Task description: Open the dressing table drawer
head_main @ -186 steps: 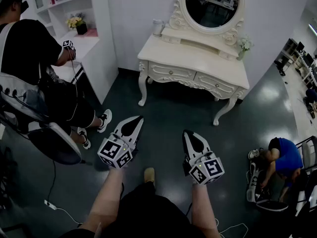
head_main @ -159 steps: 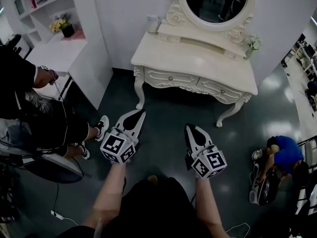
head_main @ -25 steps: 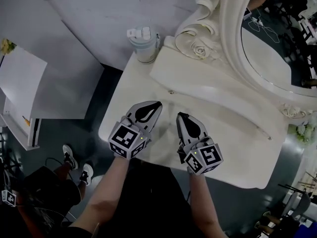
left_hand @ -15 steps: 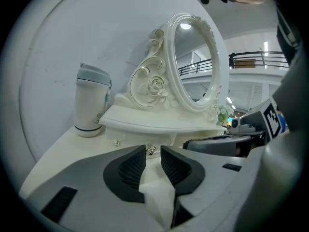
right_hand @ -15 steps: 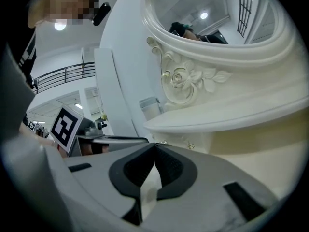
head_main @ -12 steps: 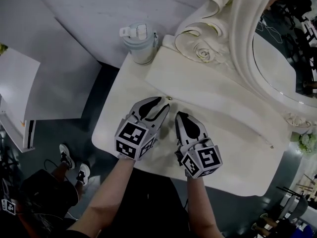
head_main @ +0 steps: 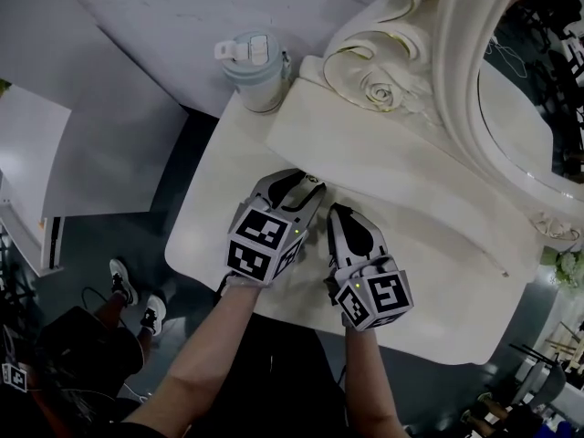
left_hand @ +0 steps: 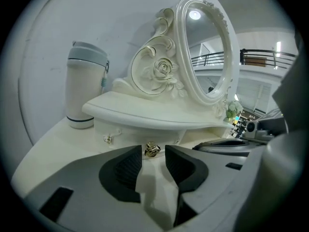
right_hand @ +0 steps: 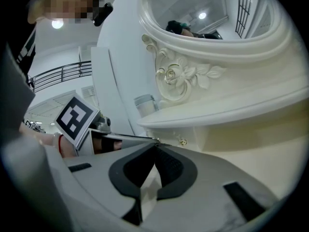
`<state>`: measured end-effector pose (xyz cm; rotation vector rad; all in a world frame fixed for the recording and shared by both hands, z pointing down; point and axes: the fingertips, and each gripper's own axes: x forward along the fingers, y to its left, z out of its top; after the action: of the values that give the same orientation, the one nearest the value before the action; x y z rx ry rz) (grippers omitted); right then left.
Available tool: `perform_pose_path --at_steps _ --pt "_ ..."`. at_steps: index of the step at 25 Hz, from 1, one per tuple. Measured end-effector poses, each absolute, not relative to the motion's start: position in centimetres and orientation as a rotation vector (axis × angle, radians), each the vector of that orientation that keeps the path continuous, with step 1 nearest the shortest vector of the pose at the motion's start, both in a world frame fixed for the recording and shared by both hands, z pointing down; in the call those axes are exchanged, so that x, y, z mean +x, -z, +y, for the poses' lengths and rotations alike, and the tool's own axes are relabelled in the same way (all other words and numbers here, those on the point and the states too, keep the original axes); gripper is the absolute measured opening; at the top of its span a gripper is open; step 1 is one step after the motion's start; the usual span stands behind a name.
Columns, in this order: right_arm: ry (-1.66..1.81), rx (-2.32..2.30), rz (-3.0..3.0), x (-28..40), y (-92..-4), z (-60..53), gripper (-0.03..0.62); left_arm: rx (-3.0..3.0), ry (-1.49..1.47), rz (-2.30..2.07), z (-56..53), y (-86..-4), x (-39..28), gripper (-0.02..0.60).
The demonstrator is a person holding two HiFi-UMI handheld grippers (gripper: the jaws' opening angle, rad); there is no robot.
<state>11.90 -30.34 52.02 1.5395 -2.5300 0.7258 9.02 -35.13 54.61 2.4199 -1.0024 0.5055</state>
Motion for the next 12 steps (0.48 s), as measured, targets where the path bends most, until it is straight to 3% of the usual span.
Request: perform_pose_path --at_steps 3,12 --pt "-0.732 1.541 -2.529 11.99 -52.15 -30.28 0.006 2.411 -0.543 -1.021 -35.45 -54.85 9.12 0.124" --pt "-0.752 1.551 -2.52 12.34 -52.6 -29.86 0.006 2.377 -0.514 -1.017 -35.45 -54.91 9.21 0.112"
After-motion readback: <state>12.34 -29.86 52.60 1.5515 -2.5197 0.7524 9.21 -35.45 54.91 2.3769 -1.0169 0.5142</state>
